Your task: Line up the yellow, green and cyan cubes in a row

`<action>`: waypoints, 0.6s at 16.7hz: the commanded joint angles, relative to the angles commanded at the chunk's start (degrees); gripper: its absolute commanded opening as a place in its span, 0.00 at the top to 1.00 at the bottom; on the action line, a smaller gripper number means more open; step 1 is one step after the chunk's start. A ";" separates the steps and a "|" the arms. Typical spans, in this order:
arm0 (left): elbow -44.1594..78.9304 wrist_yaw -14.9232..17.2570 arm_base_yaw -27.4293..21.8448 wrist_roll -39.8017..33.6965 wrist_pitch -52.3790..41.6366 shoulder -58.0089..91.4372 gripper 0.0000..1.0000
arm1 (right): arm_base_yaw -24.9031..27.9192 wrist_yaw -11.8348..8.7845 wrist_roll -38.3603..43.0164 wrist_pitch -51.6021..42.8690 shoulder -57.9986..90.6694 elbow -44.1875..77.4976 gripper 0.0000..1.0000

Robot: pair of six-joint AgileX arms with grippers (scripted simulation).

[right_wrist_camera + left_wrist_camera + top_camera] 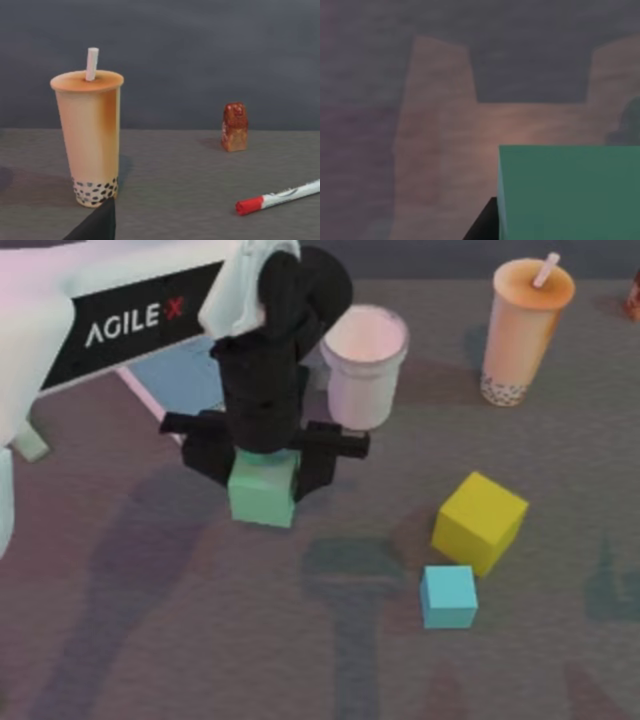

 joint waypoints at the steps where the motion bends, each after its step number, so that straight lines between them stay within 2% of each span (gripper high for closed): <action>1: 0.58 -0.06 -2.25 -4.49 -0.56 0.21 1.00 | 0.00 0.00 0.00 0.00 0.00 0.00 0.00; 4: 2.24 -0.22 -8.71 -16.68 -1.99 0.57 1.00 | 0.00 0.00 0.00 0.00 0.00 0.00 0.00; 6: 3.01 -0.34 -12.09 -22.12 -2.49 0.38 1.00 | 0.00 0.00 0.00 0.00 0.00 0.00 0.00; 10: 3.40 -0.46 -14.55 -25.69 -2.63 -0.15 1.00 | 0.00 0.00 0.00 0.00 0.00 0.00 0.00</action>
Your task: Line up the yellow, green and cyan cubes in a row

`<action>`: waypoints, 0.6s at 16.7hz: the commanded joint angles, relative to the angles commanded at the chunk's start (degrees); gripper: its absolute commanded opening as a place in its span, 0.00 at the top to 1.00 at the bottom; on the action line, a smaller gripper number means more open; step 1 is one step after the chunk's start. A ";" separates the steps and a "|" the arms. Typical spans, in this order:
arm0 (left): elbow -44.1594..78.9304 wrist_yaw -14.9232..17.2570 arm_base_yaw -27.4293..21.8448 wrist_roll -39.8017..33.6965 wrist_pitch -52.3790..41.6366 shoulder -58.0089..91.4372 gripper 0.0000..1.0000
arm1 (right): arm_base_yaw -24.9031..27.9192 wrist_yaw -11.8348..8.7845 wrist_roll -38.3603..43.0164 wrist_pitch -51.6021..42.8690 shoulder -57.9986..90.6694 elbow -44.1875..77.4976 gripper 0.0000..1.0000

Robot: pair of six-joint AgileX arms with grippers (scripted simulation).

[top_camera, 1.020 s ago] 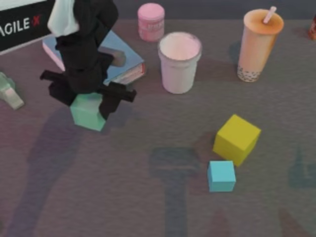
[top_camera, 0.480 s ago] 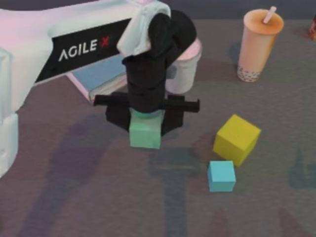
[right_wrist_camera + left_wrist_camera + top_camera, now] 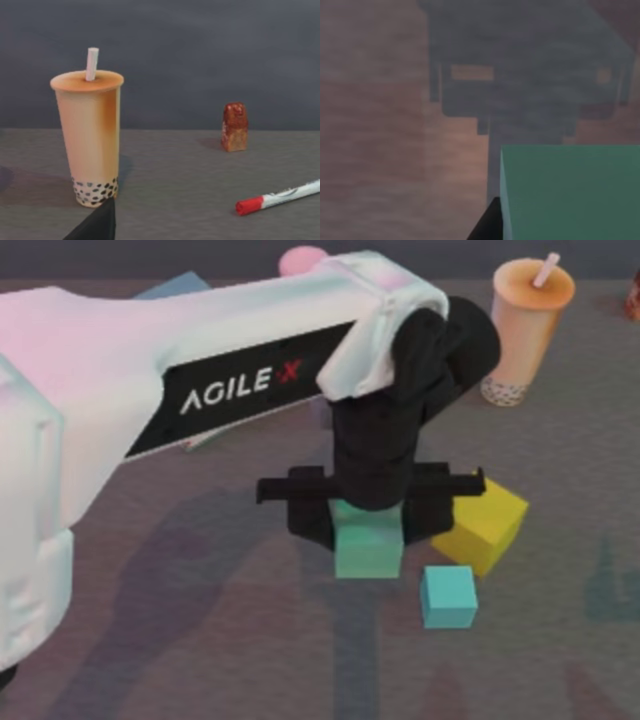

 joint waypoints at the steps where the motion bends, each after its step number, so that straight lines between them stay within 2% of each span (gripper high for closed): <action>1: 0.00 0.00 0.00 0.00 0.00 0.00 1.00 | 0.00 0.00 0.00 0.00 0.00 0.00 0.00; 5: -1.02 0.02 0.22 0.22 1.05 0.37 1.00 | 0.00 0.00 0.00 0.00 0.00 0.00 0.00; 10: -8.28 0.03 0.18 0.12 11.43 2.68 1.00 | 0.00 0.00 0.00 0.00 0.00 0.00 0.00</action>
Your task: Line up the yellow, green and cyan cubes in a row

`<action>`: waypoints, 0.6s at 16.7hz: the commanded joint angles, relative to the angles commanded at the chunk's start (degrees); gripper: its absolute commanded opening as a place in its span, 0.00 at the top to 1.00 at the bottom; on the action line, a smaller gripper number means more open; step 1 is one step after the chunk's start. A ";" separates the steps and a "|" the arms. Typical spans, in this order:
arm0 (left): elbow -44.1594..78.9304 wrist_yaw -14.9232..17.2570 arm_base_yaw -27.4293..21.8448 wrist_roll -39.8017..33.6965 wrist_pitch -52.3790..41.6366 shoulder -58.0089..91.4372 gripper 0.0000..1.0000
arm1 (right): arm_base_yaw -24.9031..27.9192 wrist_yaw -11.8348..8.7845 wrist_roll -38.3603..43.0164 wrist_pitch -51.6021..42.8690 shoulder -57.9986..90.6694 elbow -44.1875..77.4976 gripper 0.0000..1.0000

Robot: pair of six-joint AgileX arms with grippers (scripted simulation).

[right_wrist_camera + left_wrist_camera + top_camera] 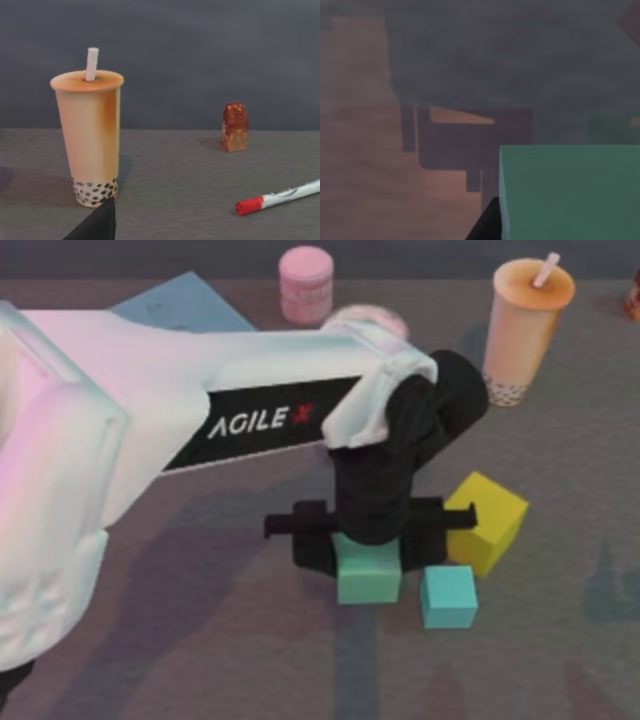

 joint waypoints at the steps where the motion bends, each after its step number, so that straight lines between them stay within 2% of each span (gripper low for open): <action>1: -1.26 0.01 -0.05 -0.01 1.52 0.43 1.00 | 0.00 0.00 0.00 0.00 0.00 0.00 0.00; 6: -2.38 0.00 -0.12 -0.01 2.75 0.84 1.00 | 0.00 0.00 0.00 0.00 0.00 0.00 0.00; 10: -2.38 0.00 -0.12 -0.01 2.75 0.84 0.70 | 0.00 0.00 0.00 0.00 0.00 0.00 0.00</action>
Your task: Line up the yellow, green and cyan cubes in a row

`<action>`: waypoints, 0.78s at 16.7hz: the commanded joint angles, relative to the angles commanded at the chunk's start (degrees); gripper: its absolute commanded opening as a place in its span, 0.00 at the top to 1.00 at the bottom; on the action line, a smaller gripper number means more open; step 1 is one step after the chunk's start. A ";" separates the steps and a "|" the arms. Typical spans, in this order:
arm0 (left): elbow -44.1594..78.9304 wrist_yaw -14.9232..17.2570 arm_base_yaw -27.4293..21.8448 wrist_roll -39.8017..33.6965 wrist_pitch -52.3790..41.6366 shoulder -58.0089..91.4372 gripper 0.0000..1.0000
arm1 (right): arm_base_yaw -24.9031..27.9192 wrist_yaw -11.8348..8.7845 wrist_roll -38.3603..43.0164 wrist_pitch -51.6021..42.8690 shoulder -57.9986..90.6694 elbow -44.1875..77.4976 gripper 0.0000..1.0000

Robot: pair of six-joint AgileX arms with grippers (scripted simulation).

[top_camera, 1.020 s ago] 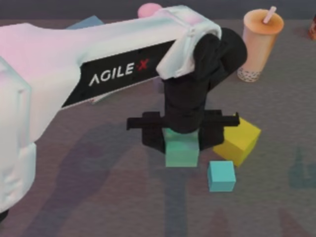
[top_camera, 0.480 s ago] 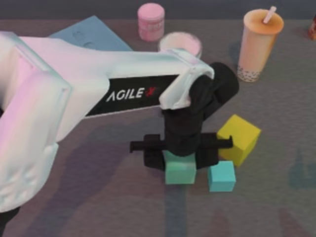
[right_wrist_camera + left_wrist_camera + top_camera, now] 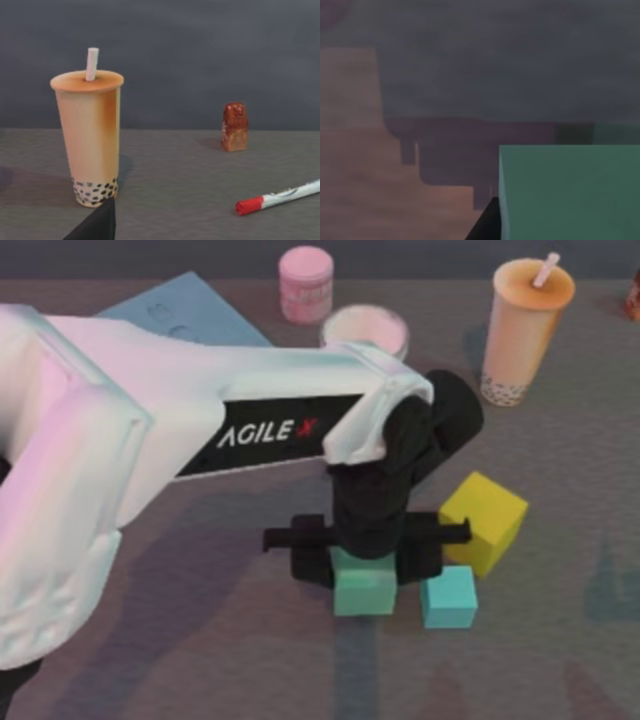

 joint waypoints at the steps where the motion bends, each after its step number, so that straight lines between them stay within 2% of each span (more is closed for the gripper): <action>1: 0.00 0.00 0.00 0.00 0.00 0.00 0.62 | 0.00 0.00 0.00 0.00 0.00 0.00 0.00; 9: 0.00 0.00 0.00 0.00 0.00 0.00 0.02 | 0.00 0.00 0.00 0.00 0.00 0.00 0.00; 13: 0.00 0.00 0.00 0.00 0.00 0.00 0.00 | 0.00 0.00 0.00 0.00 0.00 0.00 0.00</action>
